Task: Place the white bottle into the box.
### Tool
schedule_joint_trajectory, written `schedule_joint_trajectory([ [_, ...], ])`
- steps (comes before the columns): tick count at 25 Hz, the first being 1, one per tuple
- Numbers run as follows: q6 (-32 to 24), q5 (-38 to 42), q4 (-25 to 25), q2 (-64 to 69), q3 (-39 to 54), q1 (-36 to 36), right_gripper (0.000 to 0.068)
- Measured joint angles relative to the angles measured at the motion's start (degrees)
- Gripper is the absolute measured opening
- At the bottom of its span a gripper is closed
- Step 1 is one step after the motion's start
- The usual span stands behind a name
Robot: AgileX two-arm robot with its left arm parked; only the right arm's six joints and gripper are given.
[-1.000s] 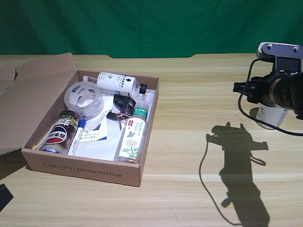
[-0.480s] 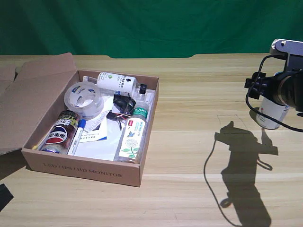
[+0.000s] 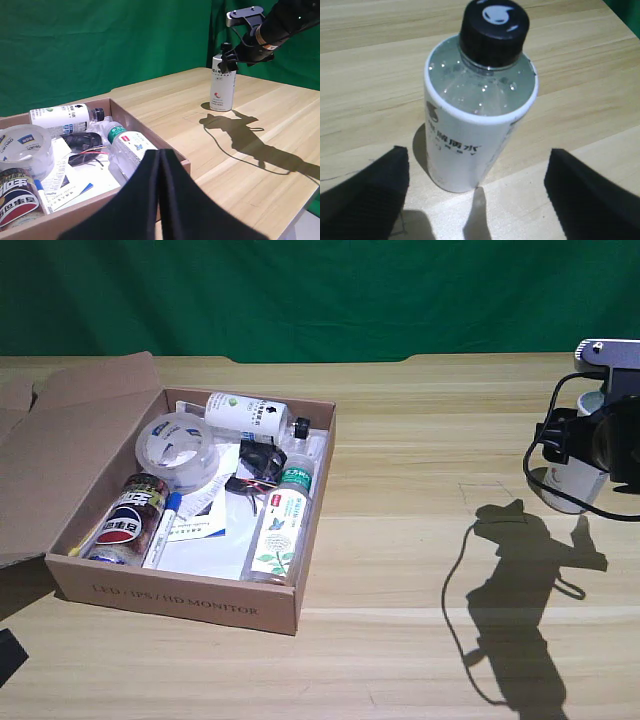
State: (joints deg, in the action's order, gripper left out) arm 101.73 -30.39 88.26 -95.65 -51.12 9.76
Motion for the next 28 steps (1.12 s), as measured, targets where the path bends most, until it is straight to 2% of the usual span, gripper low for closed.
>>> schedule_joint_trajectory([
  [5,4.0,1.78,2.81,-7.6,-3.9,-3.8,0.068],
  [10,9.83,3.46,8.88,-15.59,-7.6,-8.03,0.0675],
  [11,10.44,3.37,9.11,-16.39,-7.99,-8.24,0.066],
  [15,12.62,2.29,9.59,-19.12,-9.96,-8.45,0.0452],
  [16,12.69,2.29,9.62,-19.2,-10.04,-8.45,0.0445],
  [18,11.98,2.51,9.62,-19.2,-10.24,-8.45,0.0445],
  [23,4.37,7.21,9.28,-14.99,-10.61,-6.65,0.0445],
  [25,0.7,13.3,9.19,-10.27,-11.61,-3.8,0.0445],
  [28,-1.11,26.62,10.03,-3.92,-14.8,3.3,0.0445],
])
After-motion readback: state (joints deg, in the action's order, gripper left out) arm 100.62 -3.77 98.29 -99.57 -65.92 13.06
